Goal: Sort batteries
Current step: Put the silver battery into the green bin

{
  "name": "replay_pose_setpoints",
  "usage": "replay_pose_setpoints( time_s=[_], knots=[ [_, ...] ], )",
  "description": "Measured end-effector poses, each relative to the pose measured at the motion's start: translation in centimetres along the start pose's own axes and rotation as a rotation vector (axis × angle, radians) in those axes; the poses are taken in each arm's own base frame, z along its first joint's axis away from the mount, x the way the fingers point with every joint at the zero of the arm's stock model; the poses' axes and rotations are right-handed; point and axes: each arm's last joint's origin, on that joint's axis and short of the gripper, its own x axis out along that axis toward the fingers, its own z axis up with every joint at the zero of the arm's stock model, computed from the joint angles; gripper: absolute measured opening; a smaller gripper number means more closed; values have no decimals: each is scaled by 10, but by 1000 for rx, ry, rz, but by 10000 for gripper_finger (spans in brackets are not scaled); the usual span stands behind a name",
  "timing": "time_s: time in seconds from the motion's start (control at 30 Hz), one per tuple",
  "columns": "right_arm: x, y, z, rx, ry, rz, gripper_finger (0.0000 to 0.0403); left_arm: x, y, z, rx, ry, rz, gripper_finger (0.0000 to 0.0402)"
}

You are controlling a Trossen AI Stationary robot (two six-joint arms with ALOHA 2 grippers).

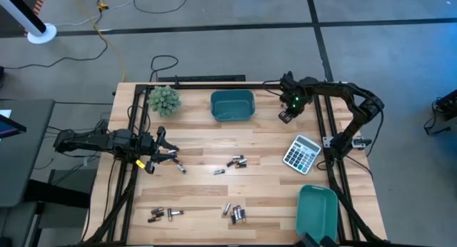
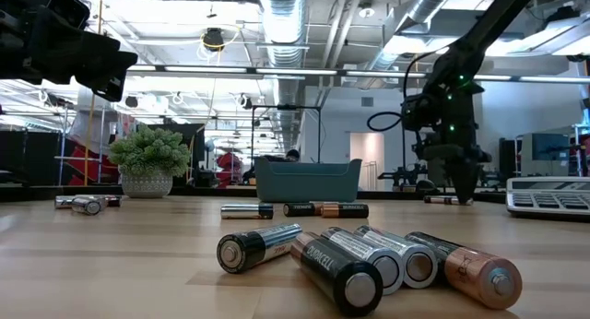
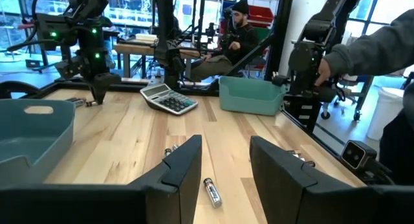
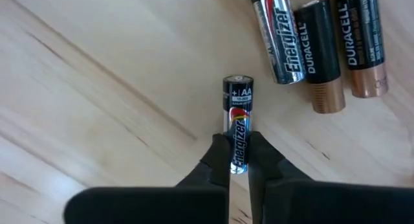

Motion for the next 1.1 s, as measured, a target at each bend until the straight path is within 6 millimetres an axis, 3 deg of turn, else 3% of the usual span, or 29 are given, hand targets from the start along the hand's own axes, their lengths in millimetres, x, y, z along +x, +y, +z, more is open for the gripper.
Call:
replay_pose_setpoints(
  time_s=[0.33,0.67,0.9,1.1],
  knots=[
    [-38,0,2,45,-40,-1,15,0,0,0,0,0,0,128],
    [-96,13,-36,169,-205,29,1,0,0,0,0,0,0,128],
    [-108,33,-55,246,-262,76,12,0,0,0,0,0,0,128],
    [-104,47,-46,291,-301,115,36,0,0,0,0,0,0,128]
  ],
)
